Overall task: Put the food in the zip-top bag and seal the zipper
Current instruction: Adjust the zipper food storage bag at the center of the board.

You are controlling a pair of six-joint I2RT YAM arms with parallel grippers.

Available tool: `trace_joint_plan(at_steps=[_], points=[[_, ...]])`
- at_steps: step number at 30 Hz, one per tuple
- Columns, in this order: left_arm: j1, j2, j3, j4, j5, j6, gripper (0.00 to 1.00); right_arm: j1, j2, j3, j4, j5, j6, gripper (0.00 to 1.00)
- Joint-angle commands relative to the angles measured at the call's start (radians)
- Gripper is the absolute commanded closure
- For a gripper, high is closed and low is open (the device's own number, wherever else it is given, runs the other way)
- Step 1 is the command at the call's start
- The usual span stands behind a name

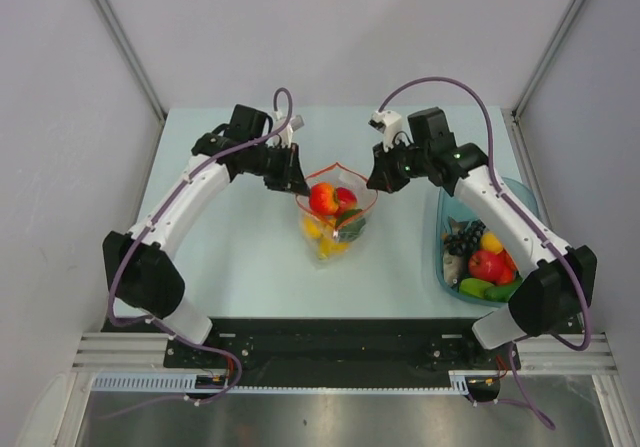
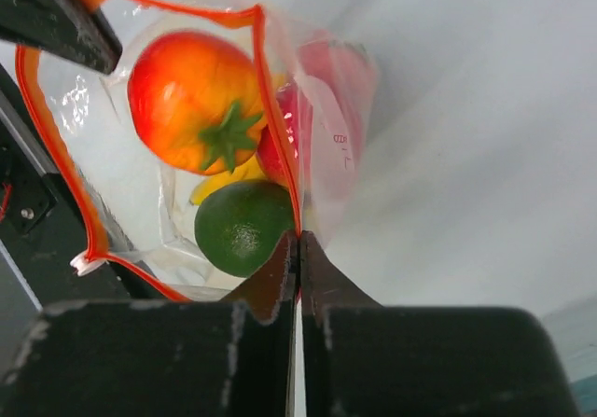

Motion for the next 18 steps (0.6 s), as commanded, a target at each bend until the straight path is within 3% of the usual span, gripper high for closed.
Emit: trace_joint_plan(at_steps=[1, 4, 8, 13, 16, 18], points=[[-0.007, -0.099, 0.026, -0.065, 0.002, 0.046, 0.91, 0.014, 0.02, 0.237, -0.099, -0.032, -0.016, 1.0], [-0.021, -0.131, 0.06, -0.152, 0.031, 0.099, 0.91, 0.024, 0.107, 0.438, -0.222, -0.078, -0.055, 1.0], [-0.073, -0.137, 0.041, -0.218, 0.03, 0.149, 0.91, 0.046, 0.202, 0.444, -0.249, -0.132, -0.14, 1.0], [-0.119, -0.166, -0.034, -0.1, 0.03, 0.097, 0.88, 0.077, 0.359, 0.481, -0.288, -0.267, -0.246, 1.0], [-0.119, -0.185, -0.055, -0.03, 0.022, 0.101, 0.81, 0.074, 0.427, 0.503, -0.293, -0.334, -0.296, 1.0], [-0.112, -0.23, -0.074, 0.024, 0.017, 0.136, 0.66, 0.063, 0.453, 0.518, -0.29, -0.368, -0.312, 1.0]])
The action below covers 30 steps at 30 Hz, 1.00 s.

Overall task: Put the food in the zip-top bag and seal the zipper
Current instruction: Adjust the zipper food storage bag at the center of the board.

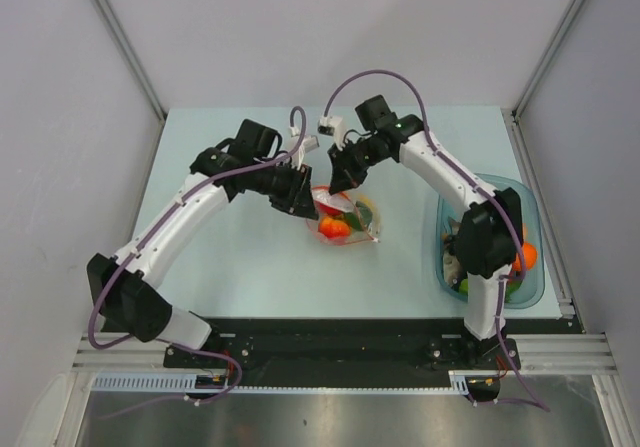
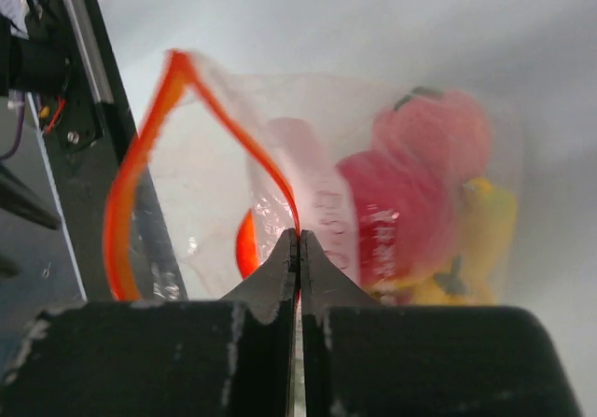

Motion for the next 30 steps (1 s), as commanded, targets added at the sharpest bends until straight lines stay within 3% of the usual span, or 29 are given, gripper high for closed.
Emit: trace_joint_plan(at_steps=[1, 4, 5, 6, 9, 13, 16, 17, 20, 26, 27, 28, 30], points=[[0.018, -0.118, -0.032, 0.154, 0.01, 0.062, 0.61, -0.014, 0.034, 0.064, -0.044, -0.145, -0.089, 1.0], [0.027, -0.235, -0.083, 0.252, 0.013, 0.204, 0.33, -0.031, 0.061, 0.101, -0.056, -0.19, -0.088, 1.0], [0.026, -0.264, -0.106, 0.272, 0.06, 0.272, 0.12, -0.034, 0.064, 0.11, -0.059, -0.198, -0.089, 1.0], [0.014, -0.31, -0.108, 0.254, 0.103, 0.465, 0.04, -0.037, 0.067, 0.121, -0.06, -0.21, -0.088, 1.0], [-0.085, -0.327, -0.123, 0.15, 0.116, 0.805, 0.0, -0.045, 0.078, 0.135, -0.06, -0.224, -0.082, 1.0], [-0.189, -0.3, -0.212, 0.131, -0.005, 1.066, 0.0, -0.046, 0.089, 0.15, -0.06, -0.233, -0.079, 1.0], [-0.229, -0.242, -0.239, 0.174, -0.039, 1.188, 0.05, -0.046, 0.09, 0.152, -0.062, -0.237, -0.076, 1.0], [-0.236, -0.216, -0.233, 0.141, -0.051, 1.255, 0.13, -0.046, 0.09, 0.152, -0.062, -0.237, -0.076, 1.0], [-0.25, -0.126, -0.201, 0.058, -0.062, 1.344, 0.26, -0.048, 0.089, 0.15, -0.062, -0.241, -0.077, 1.0], [-0.252, -0.067, -0.265, 0.16, -0.119, 1.364, 0.3, -0.037, 0.087, 0.142, -0.051, -0.27, -0.065, 1.0], [-0.252, -0.062, -0.276, 0.175, -0.148, 1.366, 0.35, -0.031, 0.086, 0.136, -0.05, -0.273, -0.066, 1.0], [-0.252, -0.057, -0.281, 0.191, -0.162, 1.363, 0.53, -0.028, 0.086, 0.133, -0.05, -0.279, -0.068, 1.0], [-0.25, -0.054, -0.266, 0.246, -0.148, 1.293, 0.69, -0.014, 0.087, 0.116, -0.042, -0.309, -0.056, 1.0]])
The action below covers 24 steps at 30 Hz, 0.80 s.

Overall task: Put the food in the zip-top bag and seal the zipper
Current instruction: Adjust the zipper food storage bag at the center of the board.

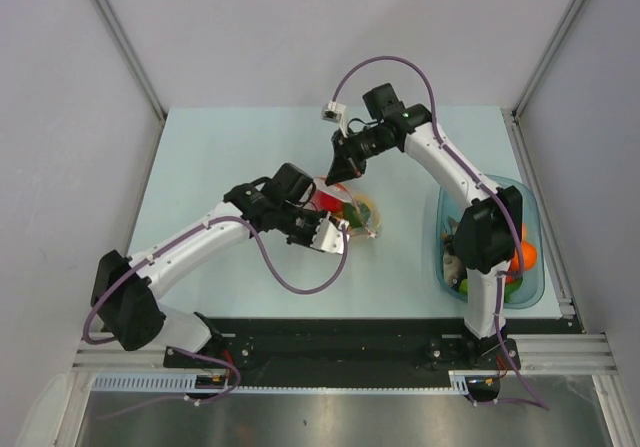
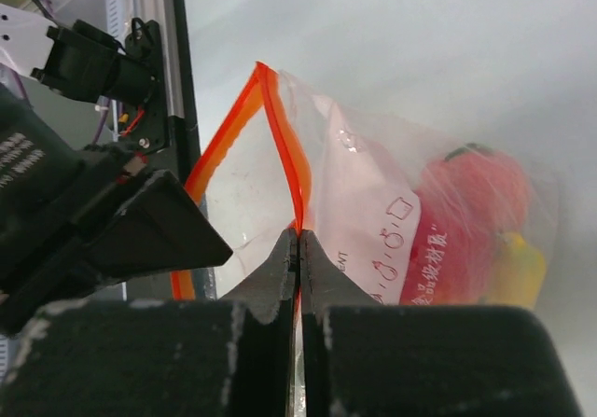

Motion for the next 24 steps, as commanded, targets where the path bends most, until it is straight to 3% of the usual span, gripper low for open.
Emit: trace_joint_plan(at_steps=[1, 3, 4, 7, 9, 10, 13, 16, 20, 24], points=[[-0.007, -0.001, 0.036, 0.128, 0.008, -0.068, 0.87, 0.035, 0.002, 0.006, 0.021, -0.087, 0.017, 1.0], [-0.007, -0.036, 0.056, 0.154, 0.083, -0.141, 1.0, 0.064, 0.003, 0.003, 0.021, -0.118, 0.019, 1.0], [-0.009, -0.054, 0.046, 0.21, 0.1, -0.214, 1.0, 0.072, 0.005, 0.006, 0.021, -0.129, 0.02, 1.0], [-0.01, -0.11, -0.02, 0.258, 0.113, -0.247, 1.0, 0.081, 0.003, 0.02, 0.032, -0.183, 0.054, 0.98], [-0.009, -0.13, -0.055, 0.252, 0.098, -0.247, 1.0, 0.081, -0.01, 0.023, 0.034, -0.175, 0.059, 0.81], [-0.01, -0.131, -0.077, 0.246, 0.087, -0.253, 1.0, 0.063, -0.032, 0.012, 0.032, -0.154, 0.056, 0.59], [-0.006, -0.148, -0.095, 0.272, 0.099, -0.334, 1.0, -0.026, -0.105, -0.037, 0.043, -0.108, 0.049, 0.27], [0.008, -0.148, -0.094, 0.313, 0.116, -0.429, 1.0, -0.123, -0.196, -0.129, 0.113, -0.091, 0.04, 0.23], [0.03, -0.14, -0.1, 0.344, 0.131, -0.514, 1.0, -0.3, -0.46, -0.507, 0.326, -0.069, 0.027, 0.21], [0.059, -0.134, -0.099, 0.372, 0.159, -0.566, 1.0, -0.365, -0.652, -0.79, 0.379, -0.039, -0.09, 0.24]])
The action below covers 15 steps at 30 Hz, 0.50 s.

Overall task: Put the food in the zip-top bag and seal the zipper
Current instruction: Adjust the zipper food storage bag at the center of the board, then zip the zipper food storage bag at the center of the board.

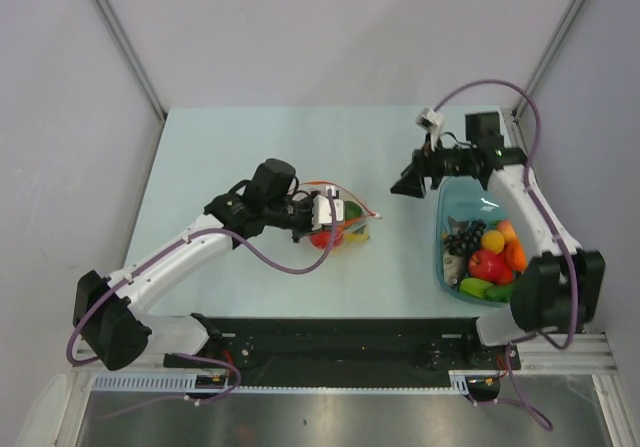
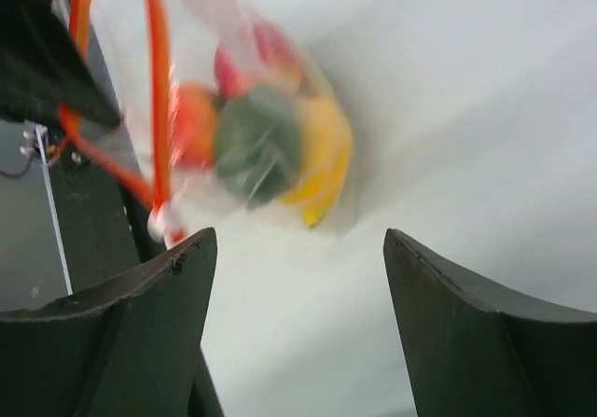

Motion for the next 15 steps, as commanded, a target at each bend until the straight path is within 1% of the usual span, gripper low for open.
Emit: trace_joint_plan(at_steps=[1, 2, 3, 6, 7, 8, 10, 14, 15], points=[[0.031, -0.005, 0.002, 0.072, 0.072, -0.112, 1.0, -0.012, -0.231, -0.248, 0.145, 0.033, -0.122, 0.25], [0.033, 0.001, 0.006, 0.07, 0.075, -0.116, 1.0, -0.017, -0.265, -0.305, 0.211, 0.033, -0.124, 0.25], [0.034, 0.002, 0.009, 0.072, 0.078, -0.121, 1.0, -0.02, -0.327, -0.384, 0.242, 0.034, -0.13, 0.28], [0.037, 0.008, 0.02, 0.059, 0.087, -0.12, 1.0, 0.008, -0.401, -0.506, 0.384, 0.053, -0.115, 0.35], [0.039, 0.008, 0.022, 0.059, 0.087, -0.115, 1.0, 0.017, -0.408, -0.523, 0.459, 0.071, -0.099, 0.36], [0.039, 0.008, 0.022, 0.056, 0.089, -0.112, 1.0, 0.028, -0.411, -0.535, 0.493, 0.079, -0.058, 0.37], [0.039, 0.008, 0.023, 0.05, 0.087, -0.106, 1.0, 0.063, -0.405, -0.552, 0.565, 0.102, -0.027, 0.38], [0.039, 0.012, 0.028, 0.044, 0.081, -0.101, 1.0, 0.129, -0.386, -0.552, 0.601, 0.123, -0.036, 0.4], [0.039, 0.012, 0.031, 0.044, 0.083, -0.103, 1.0, 0.14, -0.382, -0.552, 0.604, 0.139, -0.055, 0.42]])
